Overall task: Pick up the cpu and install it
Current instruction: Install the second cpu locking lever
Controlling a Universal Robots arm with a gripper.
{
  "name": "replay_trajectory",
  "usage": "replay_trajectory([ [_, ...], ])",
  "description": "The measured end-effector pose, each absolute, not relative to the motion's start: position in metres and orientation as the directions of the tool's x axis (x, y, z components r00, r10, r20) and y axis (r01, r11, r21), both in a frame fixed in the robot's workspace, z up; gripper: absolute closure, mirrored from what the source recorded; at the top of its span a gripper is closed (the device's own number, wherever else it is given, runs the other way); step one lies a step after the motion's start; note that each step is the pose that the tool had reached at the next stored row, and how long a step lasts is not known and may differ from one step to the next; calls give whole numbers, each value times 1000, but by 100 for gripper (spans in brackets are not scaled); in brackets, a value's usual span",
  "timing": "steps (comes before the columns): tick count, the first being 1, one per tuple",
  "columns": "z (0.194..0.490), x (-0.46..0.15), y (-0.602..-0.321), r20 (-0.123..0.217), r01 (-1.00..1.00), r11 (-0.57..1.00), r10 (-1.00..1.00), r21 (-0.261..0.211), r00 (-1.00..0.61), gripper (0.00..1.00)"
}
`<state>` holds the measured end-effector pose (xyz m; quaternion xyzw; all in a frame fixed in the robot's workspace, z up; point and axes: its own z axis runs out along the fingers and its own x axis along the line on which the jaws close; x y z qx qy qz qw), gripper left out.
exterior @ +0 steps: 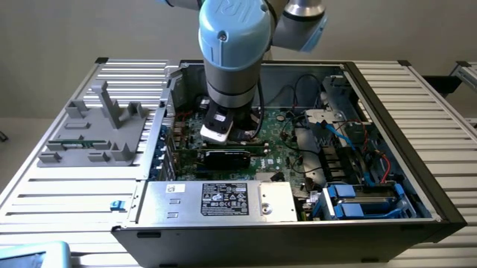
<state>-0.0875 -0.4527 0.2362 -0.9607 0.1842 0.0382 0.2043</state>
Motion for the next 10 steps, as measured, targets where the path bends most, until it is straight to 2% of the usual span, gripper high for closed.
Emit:
replay_trajectory([
  [10, 225, -93, -452, -153, -376, -847, -344, -377, 927, 89],
])
